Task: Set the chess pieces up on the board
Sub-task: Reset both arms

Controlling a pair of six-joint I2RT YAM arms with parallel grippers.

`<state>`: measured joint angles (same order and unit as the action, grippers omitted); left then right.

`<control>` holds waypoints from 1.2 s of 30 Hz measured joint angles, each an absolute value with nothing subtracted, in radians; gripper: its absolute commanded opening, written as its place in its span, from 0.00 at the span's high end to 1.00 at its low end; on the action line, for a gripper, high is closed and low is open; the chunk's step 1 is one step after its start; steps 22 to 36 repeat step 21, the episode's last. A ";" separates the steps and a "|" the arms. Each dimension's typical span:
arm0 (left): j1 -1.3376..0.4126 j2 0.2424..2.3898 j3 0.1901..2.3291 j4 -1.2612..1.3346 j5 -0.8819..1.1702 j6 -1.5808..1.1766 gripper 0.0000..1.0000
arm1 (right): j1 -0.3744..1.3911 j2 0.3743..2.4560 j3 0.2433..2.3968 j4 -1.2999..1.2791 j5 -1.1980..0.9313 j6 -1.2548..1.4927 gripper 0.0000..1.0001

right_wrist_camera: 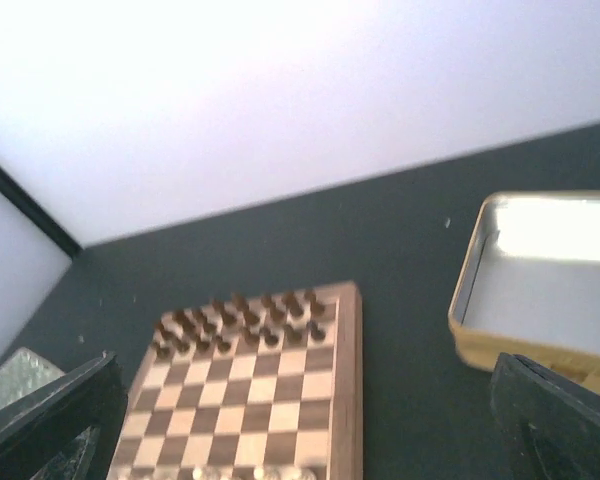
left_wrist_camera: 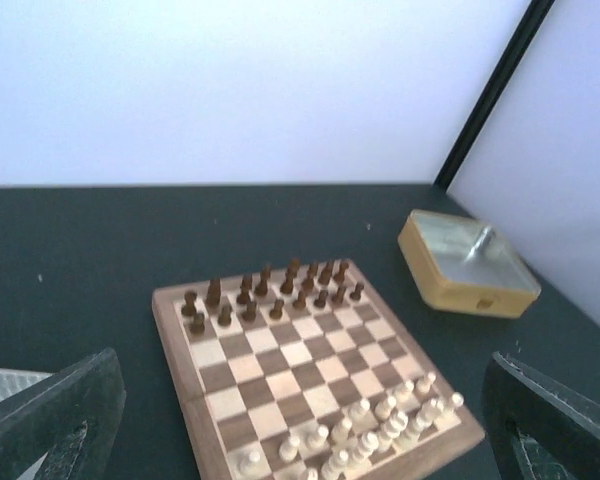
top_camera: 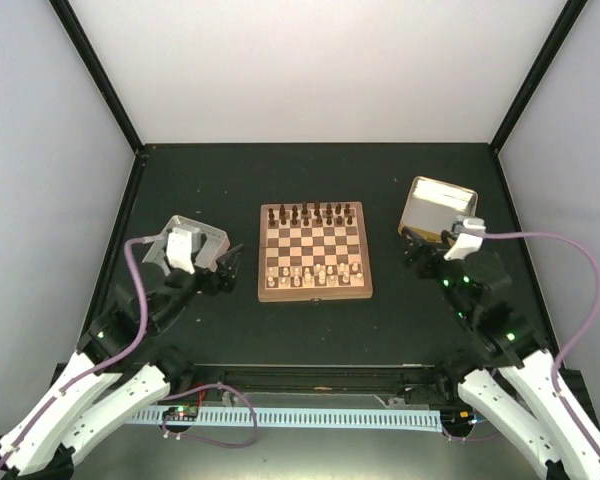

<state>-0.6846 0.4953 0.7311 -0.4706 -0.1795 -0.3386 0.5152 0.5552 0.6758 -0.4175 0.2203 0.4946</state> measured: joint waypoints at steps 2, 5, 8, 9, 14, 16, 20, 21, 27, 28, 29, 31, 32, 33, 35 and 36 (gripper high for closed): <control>-0.685 0.445 0.745 -0.479 -0.189 -0.326 0.01 | 0.515 0.493 0.713 -0.448 0.256 0.478 0.00; -0.685 0.411 0.786 -0.508 -0.216 -0.307 0.01 | 0.515 0.420 0.747 -0.477 0.311 0.458 0.00; -0.685 0.396 0.826 -0.538 -0.247 -0.295 0.01 | 0.515 0.364 0.756 -0.511 0.357 0.444 0.00; -0.685 0.391 0.837 -0.550 -0.258 -0.292 0.01 | 0.515 0.349 0.757 -0.522 0.369 0.442 0.00; -0.685 0.354 0.855 -0.590 -0.297 -0.286 0.01 | 0.515 0.280 0.757 -0.566 0.418 0.432 0.00; -0.685 0.336 0.854 -0.606 -0.303 -0.284 0.01 | 0.515 0.249 0.756 -0.576 0.433 0.432 0.00; -0.685 0.299 0.853 -0.618 -0.303 -0.284 0.01 | 0.515 0.199 0.749 -0.579 0.455 0.432 0.00; -0.685 0.292 0.852 -0.619 -0.303 -0.284 0.01 | 0.515 0.193 0.748 -0.580 0.459 0.432 0.00; -0.685 0.292 0.852 -0.619 -0.303 -0.284 0.01 | 0.515 0.193 0.748 -0.580 0.459 0.432 0.00; -0.685 0.292 0.852 -0.619 -0.303 -0.284 0.01 | 0.515 0.193 0.748 -0.580 0.459 0.432 0.00; -0.685 0.292 0.852 -0.619 -0.303 -0.284 0.01 | 0.515 0.193 0.748 -0.580 0.459 0.432 0.00; -0.685 0.292 0.852 -0.619 -0.303 -0.284 0.01 | 0.515 0.193 0.748 -0.580 0.459 0.432 0.00; -0.685 0.292 0.852 -0.619 -0.303 -0.284 0.01 | 0.515 0.193 0.748 -0.580 0.459 0.432 0.00; -0.685 0.292 0.852 -0.619 -0.303 -0.284 0.01 | 0.515 0.193 0.748 -0.580 0.459 0.432 0.00; -0.685 0.292 0.852 -0.619 -0.303 -0.284 0.01 | 0.515 0.193 0.748 -0.580 0.459 0.432 0.00; -0.685 0.292 0.852 -0.619 -0.303 -0.284 0.01 | 0.515 0.193 0.748 -0.580 0.459 0.432 0.00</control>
